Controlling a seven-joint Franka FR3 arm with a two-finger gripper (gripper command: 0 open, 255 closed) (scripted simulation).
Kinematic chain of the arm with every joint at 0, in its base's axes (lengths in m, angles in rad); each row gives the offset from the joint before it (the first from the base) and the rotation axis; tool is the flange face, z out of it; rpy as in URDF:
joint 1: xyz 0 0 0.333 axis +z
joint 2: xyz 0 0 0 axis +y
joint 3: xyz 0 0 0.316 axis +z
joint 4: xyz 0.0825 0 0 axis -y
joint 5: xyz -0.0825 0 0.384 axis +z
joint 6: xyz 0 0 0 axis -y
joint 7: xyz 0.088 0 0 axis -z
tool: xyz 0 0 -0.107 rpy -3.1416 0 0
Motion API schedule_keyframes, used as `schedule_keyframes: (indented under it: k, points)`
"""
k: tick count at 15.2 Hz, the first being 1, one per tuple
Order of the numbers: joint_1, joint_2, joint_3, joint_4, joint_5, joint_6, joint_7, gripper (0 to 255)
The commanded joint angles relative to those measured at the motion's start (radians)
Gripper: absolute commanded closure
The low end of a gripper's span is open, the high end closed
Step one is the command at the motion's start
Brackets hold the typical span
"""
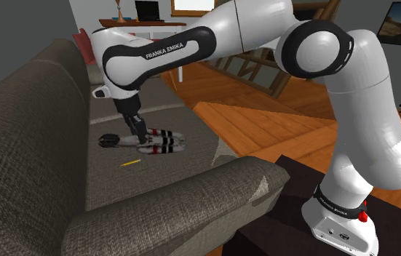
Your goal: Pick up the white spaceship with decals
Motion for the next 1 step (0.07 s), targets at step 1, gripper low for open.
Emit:
schedule_keyframes:
  k: [1]
  points:
    - [0.001, -0.004, 0.001, 0.003, 0.0, -0.006, 0.001, 255]
